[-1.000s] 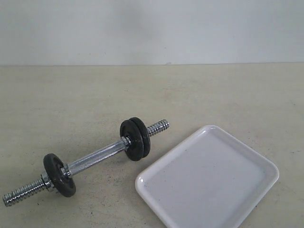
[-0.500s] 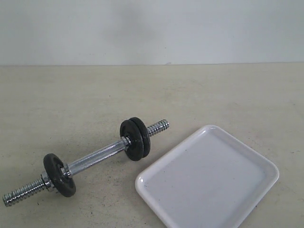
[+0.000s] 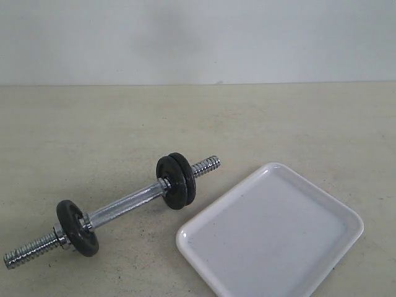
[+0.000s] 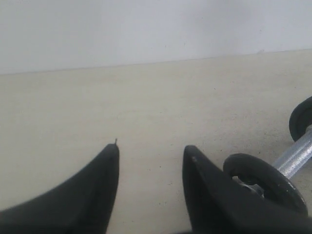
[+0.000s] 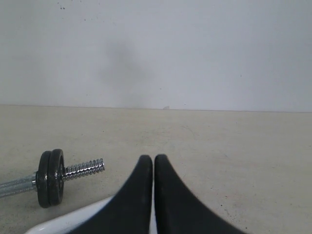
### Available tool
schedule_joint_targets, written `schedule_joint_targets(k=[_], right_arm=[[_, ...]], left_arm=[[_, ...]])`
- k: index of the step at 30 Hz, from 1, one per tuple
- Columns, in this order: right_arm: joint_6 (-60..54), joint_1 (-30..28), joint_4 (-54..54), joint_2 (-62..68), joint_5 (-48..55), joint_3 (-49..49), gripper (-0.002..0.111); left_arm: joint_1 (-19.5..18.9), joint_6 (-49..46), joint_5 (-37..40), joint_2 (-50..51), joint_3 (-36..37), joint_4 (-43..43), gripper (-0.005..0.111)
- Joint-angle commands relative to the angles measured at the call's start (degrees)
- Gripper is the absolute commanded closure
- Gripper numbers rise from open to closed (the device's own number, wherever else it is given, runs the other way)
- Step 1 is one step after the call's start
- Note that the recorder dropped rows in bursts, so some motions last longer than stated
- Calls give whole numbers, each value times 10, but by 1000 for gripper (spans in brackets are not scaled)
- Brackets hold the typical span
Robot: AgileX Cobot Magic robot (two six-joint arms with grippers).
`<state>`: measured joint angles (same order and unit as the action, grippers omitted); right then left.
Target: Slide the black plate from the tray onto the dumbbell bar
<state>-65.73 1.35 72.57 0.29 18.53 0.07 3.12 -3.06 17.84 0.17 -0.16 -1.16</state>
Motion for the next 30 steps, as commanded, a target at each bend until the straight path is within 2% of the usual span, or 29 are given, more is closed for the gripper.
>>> schedule_joint_targets(k=[1,23,27,30], right_arm=[[-2,-2,-2,-3,-2,-1,108],[-3,-2,-1,-3,-3,-1,108],[-3,-2,-1,-3,-3,-1,108],[-1,-2,-1,-3,-3,-1,108]], left_arm=[[-1,-22,0,-2,2,-1,67],[-2,-29,-10,-2,2,-2,67],[-2,60,-10,-2,2,8,67],[-2,69,-10,-2,2,6,67]])
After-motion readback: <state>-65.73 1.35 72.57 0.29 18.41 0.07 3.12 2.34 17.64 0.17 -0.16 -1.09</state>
